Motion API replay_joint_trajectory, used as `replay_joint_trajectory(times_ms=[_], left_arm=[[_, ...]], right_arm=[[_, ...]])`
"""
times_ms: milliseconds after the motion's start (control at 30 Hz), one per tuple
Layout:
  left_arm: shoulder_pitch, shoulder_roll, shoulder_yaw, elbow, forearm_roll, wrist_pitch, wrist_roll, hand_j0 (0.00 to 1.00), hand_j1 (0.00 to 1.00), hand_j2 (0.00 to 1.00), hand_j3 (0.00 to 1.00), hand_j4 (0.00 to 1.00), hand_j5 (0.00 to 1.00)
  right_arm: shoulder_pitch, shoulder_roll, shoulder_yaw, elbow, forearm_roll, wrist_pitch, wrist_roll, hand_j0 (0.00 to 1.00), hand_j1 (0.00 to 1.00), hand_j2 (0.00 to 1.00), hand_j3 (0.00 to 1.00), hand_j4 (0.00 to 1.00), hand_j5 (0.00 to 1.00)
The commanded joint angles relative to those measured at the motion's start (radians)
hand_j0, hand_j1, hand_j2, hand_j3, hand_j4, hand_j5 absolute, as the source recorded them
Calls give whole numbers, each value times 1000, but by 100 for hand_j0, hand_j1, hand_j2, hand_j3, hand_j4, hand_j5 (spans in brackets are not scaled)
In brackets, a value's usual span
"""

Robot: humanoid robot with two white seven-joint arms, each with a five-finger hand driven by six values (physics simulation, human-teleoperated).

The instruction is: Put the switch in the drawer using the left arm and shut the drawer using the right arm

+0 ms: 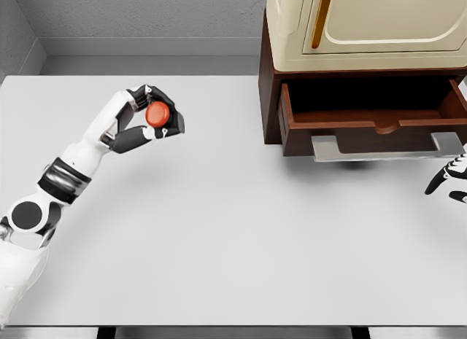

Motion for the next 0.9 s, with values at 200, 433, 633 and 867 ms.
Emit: replay_joint_trajectory(times_ms=[200, 433, 633, 867], left_arm=[[-43, -123, -22, -1, -147, 11, 0, 39, 39, 39, 39, 39, 39], [-84, -174, -30, -3, -230, 10, 0, 39, 39, 39, 39, 39, 39], [-103, -235, -30, -4, -343, 10, 0, 39, 39, 39, 39, 39, 39], [-130, -275, -33, -27, -477, 8, 0, 39, 39, 39, 39, 39, 39]], right_arm=[[0, -1, 0, 0, -7, 3, 0, 56, 56, 56, 56, 56, 56], [0, -1, -1, 0, -7, 3, 0, 56, 56, 56, 56, 56, 56], [0, -1, 0, 0, -7, 3, 0, 56, 56, 56, 56, 56, 56], [0, -1, 0, 0, -7, 3, 0, 56, 56, 56, 56, 56, 56]])
